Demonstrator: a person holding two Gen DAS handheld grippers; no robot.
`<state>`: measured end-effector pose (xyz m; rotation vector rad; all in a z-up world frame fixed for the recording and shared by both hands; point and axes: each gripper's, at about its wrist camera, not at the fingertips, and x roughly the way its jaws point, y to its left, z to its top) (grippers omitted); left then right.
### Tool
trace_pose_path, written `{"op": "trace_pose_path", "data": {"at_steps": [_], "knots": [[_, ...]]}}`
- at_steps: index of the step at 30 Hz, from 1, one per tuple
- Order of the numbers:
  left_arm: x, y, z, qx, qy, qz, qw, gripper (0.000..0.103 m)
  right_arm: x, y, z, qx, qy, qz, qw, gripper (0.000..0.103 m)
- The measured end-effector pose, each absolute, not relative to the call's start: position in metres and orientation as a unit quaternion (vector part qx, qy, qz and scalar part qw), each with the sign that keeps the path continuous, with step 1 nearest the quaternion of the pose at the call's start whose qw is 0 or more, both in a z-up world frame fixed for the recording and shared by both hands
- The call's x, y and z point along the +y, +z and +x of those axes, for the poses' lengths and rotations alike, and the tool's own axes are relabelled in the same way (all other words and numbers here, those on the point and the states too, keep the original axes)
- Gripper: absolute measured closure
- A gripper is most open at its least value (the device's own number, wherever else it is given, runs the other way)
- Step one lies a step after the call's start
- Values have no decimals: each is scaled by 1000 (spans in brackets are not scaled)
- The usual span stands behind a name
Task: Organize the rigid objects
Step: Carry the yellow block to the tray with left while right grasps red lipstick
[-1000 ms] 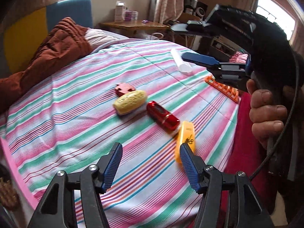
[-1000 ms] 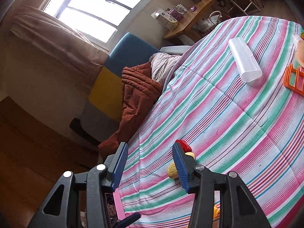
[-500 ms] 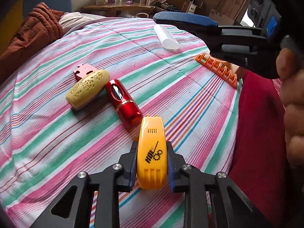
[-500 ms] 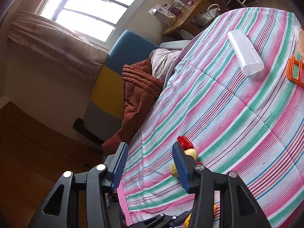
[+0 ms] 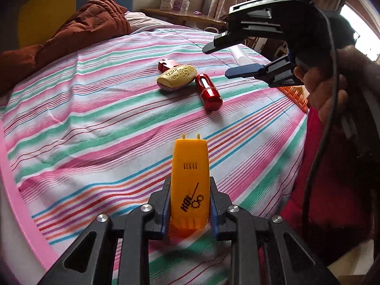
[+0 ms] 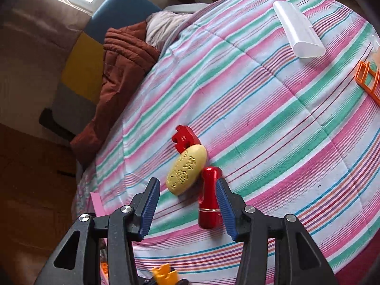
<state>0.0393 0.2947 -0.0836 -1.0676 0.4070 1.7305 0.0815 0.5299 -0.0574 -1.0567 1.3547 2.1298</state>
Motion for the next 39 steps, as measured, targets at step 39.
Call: {"op": "trace_pose_path", "data": {"at_steps": [39], "knots": [[198,-22,31,57,768,-423,477,77,450,-85,10,189,782,-570,168,76]]}}
